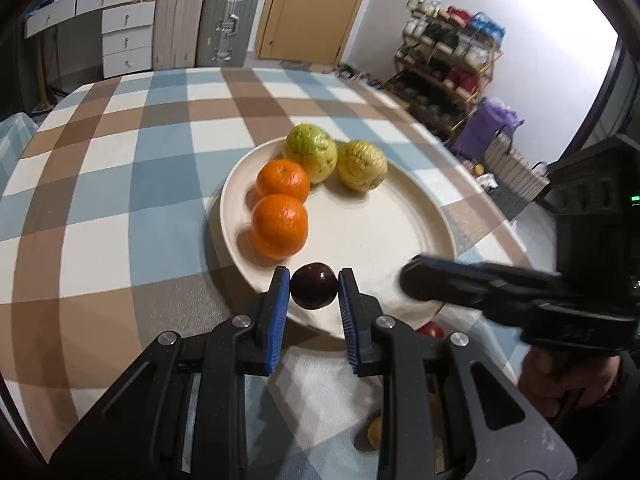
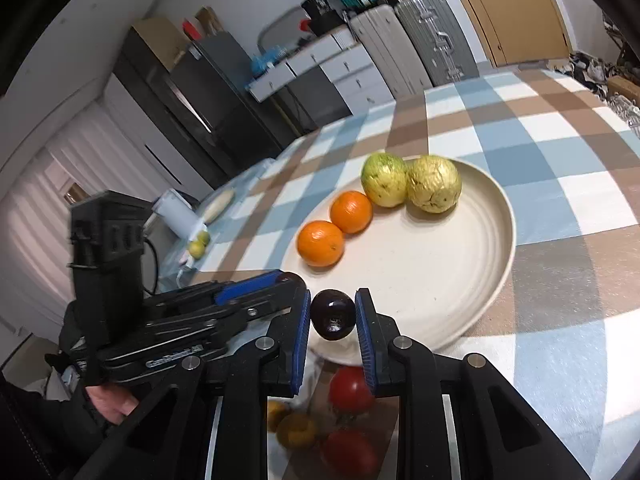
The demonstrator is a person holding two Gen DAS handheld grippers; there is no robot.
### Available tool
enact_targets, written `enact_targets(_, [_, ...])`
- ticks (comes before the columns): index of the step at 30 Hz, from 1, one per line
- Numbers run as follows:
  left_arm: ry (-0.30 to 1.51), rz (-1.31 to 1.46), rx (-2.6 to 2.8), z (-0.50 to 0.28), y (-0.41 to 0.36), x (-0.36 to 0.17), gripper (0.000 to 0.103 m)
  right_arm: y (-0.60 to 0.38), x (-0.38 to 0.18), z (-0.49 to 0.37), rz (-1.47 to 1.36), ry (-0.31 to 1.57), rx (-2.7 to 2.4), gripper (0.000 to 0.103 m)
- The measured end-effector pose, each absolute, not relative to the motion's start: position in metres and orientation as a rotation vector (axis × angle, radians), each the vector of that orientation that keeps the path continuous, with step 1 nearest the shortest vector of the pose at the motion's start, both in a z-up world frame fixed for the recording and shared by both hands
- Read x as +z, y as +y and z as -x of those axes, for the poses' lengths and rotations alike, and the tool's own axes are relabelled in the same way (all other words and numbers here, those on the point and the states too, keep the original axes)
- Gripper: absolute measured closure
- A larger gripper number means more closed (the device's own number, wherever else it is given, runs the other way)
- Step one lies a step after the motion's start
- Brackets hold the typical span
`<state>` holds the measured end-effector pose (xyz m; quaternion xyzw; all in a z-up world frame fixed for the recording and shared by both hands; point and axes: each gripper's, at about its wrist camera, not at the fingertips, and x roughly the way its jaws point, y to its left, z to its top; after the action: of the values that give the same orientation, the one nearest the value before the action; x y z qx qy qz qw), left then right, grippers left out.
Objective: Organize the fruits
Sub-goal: 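Carry both dark plums over the cream plate beside the oranges, then lower both plums onto the plate, open both tools and withdraw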
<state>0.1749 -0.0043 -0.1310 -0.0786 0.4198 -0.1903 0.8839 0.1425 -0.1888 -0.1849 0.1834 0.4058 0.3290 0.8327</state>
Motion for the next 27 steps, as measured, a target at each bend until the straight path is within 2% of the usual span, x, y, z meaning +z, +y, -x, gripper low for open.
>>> enact_targets(16, [0.893, 0.186, -0.416, -0.184, -0.005, -0.136, 0.081, -0.168, -0.192, -0.159, -0.333, 0.911, 0.68, 0.08])
enact_targets(19, [0.891, 0.185, -0.407, -0.183, -0.005, -0.134, 0.071, -0.164, -0.189, -0.158, -0.322, 0.911, 0.693, 0.077])
enact_targets(21, [0.871, 0.186, -0.386, -0.179, -0.002, -0.128, 0.055, -0.164, -0.187, -0.156, -0.309, 0.909, 0.672, 0.051])
enact_targets(22, [0.861, 0.19, -0.376, -0.177, 0.0, -0.125, 0.049, -0.166, -0.186, -0.155, -0.309, 0.899, 0.657, 0.046])
enact_targets(23, [0.851, 0.2, -0.372, -0.175, 0.002, -0.122, 0.039, -0.17, -0.183, -0.153, -0.318, 0.883, 0.654, 0.04])
enact_targets(24, [0.842, 0.21, -0.371, -0.172, 0.004, -0.119, 0.035, -0.174, -0.18, -0.152, -0.33, 0.869, 0.66, 0.037])
enact_targets(25, [0.836, 0.217, -0.372, -0.17, 0.006, -0.117, 0.035, -0.18, -0.176, -0.148, -0.347, 0.846, 0.664, 0.034])
enact_targets(27, [0.831, 0.213, -0.37, -0.165, 0.007, -0.113, 0.035, -0.188, -0.17, -0.143, -0.357, 0.813, 0.648, 0.023])
